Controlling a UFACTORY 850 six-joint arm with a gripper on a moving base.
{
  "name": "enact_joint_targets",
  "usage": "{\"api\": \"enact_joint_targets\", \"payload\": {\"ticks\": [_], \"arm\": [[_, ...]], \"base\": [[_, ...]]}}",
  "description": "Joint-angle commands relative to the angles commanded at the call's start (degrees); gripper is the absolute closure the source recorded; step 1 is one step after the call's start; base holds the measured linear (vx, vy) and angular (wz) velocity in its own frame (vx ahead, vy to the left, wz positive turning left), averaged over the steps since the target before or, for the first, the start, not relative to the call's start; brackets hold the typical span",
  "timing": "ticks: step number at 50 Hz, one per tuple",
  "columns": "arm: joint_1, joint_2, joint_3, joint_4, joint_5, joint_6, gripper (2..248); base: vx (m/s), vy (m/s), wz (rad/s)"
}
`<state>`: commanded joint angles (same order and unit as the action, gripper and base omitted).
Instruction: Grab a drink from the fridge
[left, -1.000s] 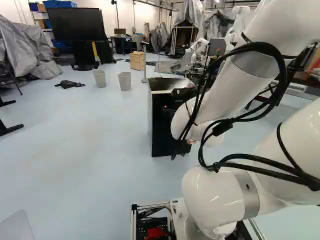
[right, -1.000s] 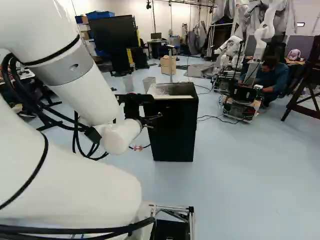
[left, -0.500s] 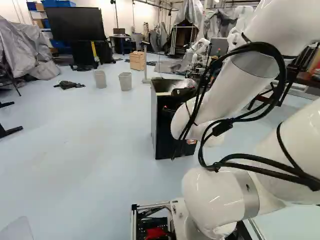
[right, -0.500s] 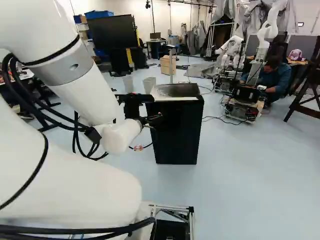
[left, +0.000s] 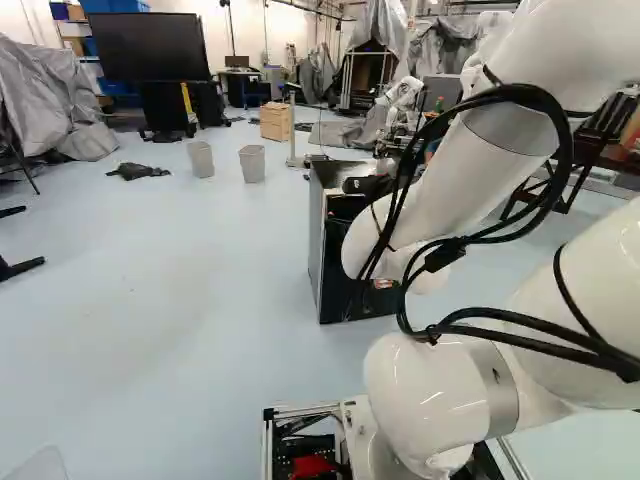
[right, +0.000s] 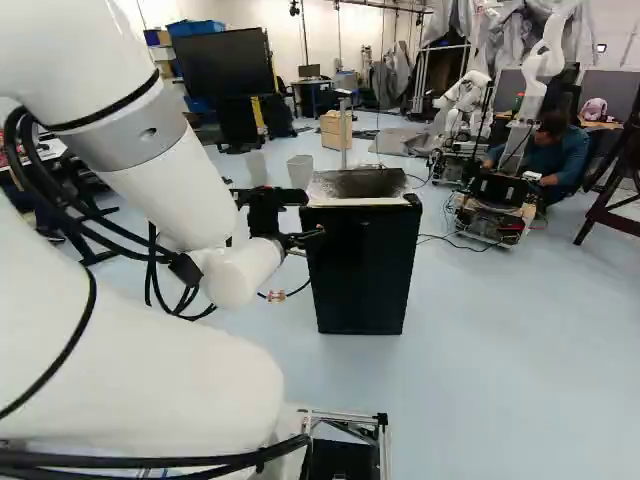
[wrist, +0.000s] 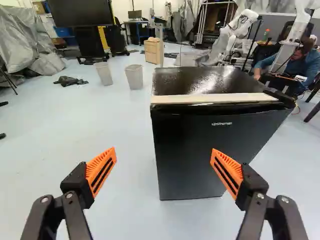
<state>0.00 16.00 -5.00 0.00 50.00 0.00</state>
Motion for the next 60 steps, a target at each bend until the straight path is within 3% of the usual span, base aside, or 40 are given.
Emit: {"api": "enact_joint_targets", "payload": {"ticks": [29, 45, 60], "arm": [[0.0, 0.0, 0.0, 0.0, 0.0, 0.0, 3], [0.21, -0.36, -0.3, 0.04, 0.0, 0.0, 3], [2.51, -4.28, -3.7, 3.94, 0.0, 0.0, 3]], "base": [[0.072, 0.093, -0.014], [0.007, 0.007, 0.001], [0.0, 0.0, 0.0]]}}
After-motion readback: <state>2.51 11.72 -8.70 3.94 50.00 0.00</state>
